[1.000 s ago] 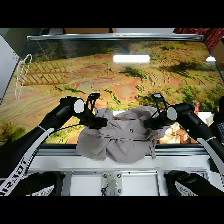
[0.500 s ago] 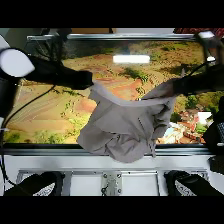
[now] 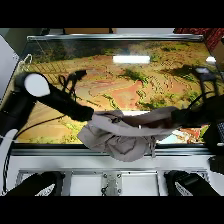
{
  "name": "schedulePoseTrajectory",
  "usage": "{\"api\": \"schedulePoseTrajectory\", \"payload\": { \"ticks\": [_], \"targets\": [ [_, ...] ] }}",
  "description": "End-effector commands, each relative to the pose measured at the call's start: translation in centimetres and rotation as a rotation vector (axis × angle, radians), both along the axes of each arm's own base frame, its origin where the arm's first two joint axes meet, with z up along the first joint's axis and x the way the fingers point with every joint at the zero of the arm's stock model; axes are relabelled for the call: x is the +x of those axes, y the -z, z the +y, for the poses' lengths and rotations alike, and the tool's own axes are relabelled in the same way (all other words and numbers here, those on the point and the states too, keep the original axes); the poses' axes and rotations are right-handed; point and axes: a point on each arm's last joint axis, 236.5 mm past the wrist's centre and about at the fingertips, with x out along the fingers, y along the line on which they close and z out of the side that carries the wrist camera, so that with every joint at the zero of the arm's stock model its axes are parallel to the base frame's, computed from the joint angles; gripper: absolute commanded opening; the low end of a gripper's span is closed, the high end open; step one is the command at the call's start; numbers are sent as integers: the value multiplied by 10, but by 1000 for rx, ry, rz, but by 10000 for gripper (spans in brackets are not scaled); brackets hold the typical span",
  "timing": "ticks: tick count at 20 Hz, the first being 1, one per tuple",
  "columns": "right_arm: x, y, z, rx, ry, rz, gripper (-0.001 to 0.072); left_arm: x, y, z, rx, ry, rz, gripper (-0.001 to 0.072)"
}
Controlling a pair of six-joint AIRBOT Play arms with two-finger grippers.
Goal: Fold the clothes and pants, and hang the long-sleeved shirts on hangers.
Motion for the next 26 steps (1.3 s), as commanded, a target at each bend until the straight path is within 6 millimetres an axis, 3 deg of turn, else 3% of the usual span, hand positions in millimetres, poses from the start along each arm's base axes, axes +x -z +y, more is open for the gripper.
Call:
{"api": "schedulePoseTrajectory", "payload": {
  "ticks": [1, 4, 7, 8, 9, 10, 13, 16, 19, 23, 26],
  "targets": [
    [-27, 37, 10, -4, 19, 149, 12, -34, 56, -12, -8, 32, 152, 14],
    [-18, 45, 19, 12, 13, 165, 13, -28, 71, -19, -7, 51, 193, 14],
    [-13, 47, 22, 20, 12, 161, 16, -15, 67, -25, -18, 81, 162, 15],
    [-11, 47, 23, 25, 13, 151, 16, -9, 62, -28, -26, 82, 145, 126],
    [-10, 47, 23, 25, 13, 149, 16, -3, 56, -31, -36, 84, 122, 495],
    [-11, 47, 23, 25, 13, 151, 16, 5, 48, -33, -43, 83, 81, 713],
    [-11, 48, 23, 24, 13, 153, 16, 46, 15, -15, -22, 38, -71, 712],
    [-11, 48, 23, 24, 13, 153, 16, 102, -13, 44, 95, -82, -242, 713],
    [-11, 48, 23, 24, 13, 153, 16, 156, -35, 134, 252, -269, -405, 713],
    [-11, 48, 23, 24, 13, 153, 16, 198, -48, 266, 408, -512, -546, 713],
    [-11, 48, 23, 24, 13, 153, 16, 214, -30, 349, 459, -676, -559, 713]
  ]
}}
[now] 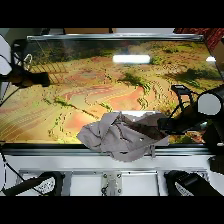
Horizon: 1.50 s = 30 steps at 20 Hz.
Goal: Fold the clothes and pants, and hang the long-sleeved shirts on hangers.
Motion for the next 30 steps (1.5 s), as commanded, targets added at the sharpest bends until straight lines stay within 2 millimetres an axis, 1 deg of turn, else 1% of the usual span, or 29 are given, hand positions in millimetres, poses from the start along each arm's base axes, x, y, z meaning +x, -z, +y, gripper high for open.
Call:
{"api": "schedulePoseTrajectory", "payload": {
  "ticks": [1, 3, 4, 6, 9, 10, 12, 14, 15, 16, 21, 24, 26, 30],
  "targets": [
    [0, 0, 0, 0, 0, 1, 16, 21, 14, 111, 89, -183, -78, 713],
    [0, 0, 0, 0, 0, 1, 16, 34, 39, 152, 114, -217, -80, 713],
    [0, 0, 0, 0, 0, 1, 16, 41, 51, 168, 119, -234, -79, 712],
    [0, 0, 0, 0, 0, 1, 15, 62, 72, 198, 129, -257, -80, 712],
    [0, 0, 0, 0, 0, 1, 16, 89, 102, 229, 138, -264, -56, 712],
    [0, 0, 0, 0, 0, 1, 16, 96, 113, 234, 137, -262, -47, 712],
    [0, 0, 0, 0, 0, 1, 16, 103, 136, 247, 212, -210, 7, 712],
    [0, 0, 0, 0, 0, 1, 16, 110, 151, 257, 314, -136, 65, 712],
    [0, 0, 0, 0, 0, 1, 16, 115, 157, 259, 333, -117, 72, 709],
    [0, 0, 0, 0, 0, 1, 15, 118, 162, 263, 327, -126, 63, 664],
    [0, 0, 0, 0, 0, 1, 15, 120, 198, 278, 339, -126, 40, 664],
    [0, 0, 0, 0, 0, 1, 16, 122, 218, 280, 329, -126, 65, 664],
    [0, 0, 0, 0, 0, 1, 16, 125, 225, 281, 329, -123, 58, 664],
    [0, 0, 0, 0, 0, 1, 16, 123, 238, 279, 320, -120, 73, 664]
  ]
}}
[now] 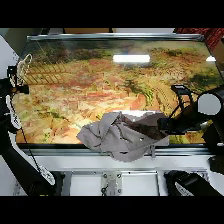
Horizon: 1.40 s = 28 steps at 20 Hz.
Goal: Fold the clothes and pants, and hang the long-sleeved shirts on hangers.
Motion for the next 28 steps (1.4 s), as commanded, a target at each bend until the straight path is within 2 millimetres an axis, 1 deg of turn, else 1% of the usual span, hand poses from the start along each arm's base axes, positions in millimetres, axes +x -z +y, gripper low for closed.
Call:
{"api": "schedulePoseTrajectory", "payload": {
  "ticks": [1, 4, 5, 6, 7, 8, 9, 11, 14, 19, 22, 24, 26, 28],
  "targets": [
    [0, 0, 0, 0, -1, 1, 16, -1, 13, 0, -7, 2, 15, 664],
    [0, 0, 0, 0, 0, 1, 15, 0, 12, -2, -10, 3, 13, 655],
    [0, 0, 0, 0, -1, 1, 16, -2, 13, -2, -13, 1, 19, 442],
    [0, 0, 0, 0, -1, 1, 16, -3, 12, -3, -16, -1, 24, 209],
    [0, 0, 0, 0, 0, 1, 16, -4, 11, -3, -17, -2, 26, 54],
    [0, 0, 0, 0, -1, 1, 16, -4, 9, -3, -16, -2, 25, 49],
    [0, 0, 0, 0, -1, 1, 16, -3, 5, -3, -13, -3, 20, 11],
    [0, 0, 0, 0, -1, 1, 16, -2, -8, -2, -5, -3, 3, 13],
    [0, 0, 0, 0, 0, 1, 15, -1, -34, -4, 7, -2, -18, 12],
    [0, 0, 0, 0, -1, 1, 16, -6, -79, -19, 9, 1, -21, 11],
    [0, 0, 0, 0, 0, 1, 16, -3, -120, -34, 32, 24, -67, 10],
    [0, 0, 0, 0, 0, 1, 15, -4, -146, -50, 48, 50, -105, 10],
    [0, 0, 0, 0, -1, 1, 16, -7, -174, -70, 58, 78, -135, 12],
    [0, 0, 0, 0, 0, 1, 16, -9, -206, -100, 45, 115, -184, 13]
  ]
}}
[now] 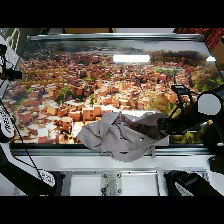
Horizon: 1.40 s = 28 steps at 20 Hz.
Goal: Fold the clothes and pants, and hang the long-sleeved shirts on hangers.
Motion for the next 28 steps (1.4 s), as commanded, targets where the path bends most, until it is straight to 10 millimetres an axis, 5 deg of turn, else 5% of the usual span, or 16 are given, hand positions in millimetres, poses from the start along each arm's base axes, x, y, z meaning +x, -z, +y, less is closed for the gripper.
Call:
{"api": "schedulePoseTrajectory", "payload": {
  "ticks": [1, 5, 10, 14, 15, 18, 20, 24, 28],
  "targets": [
    [0, 0, 0, 0, 0, 1, 16, -3, -55, -55, -43, 70, -92, 13],
    [0, 0, 0, 0, 0, 1, 16, -25, -103, -153, -225, 191, -121, 13],
    [0, 0, 0, 0, -1, 1, 16, -86, -133, -240, -226, 400, 30, 13],
    [0, 0, 0, 0, 0, 1, 16, -157, -154, -354, -358, 914, 127, 12],
    [0, 0, 0, 0, 0, 1, 16, -171, -157, -368, -375, 982, 120, 12],
    [0, 0, 0, 0, -1, 1, 15, -213, -123, -356, -306, 981, 295, 13],
    [0, 0, 0, 0, -1, 1, 16, -220, -106, -345, -248, 980, 331, 12],
    [0, 0, 0, 0, -1, 1, 16, -275, -69, -360, -152, 1480, 448, 12],
    [0, 0, 0, 0, 0, 1, 16, -298, -47, -372, -318, 1564, 393, 12]
  ]
}}
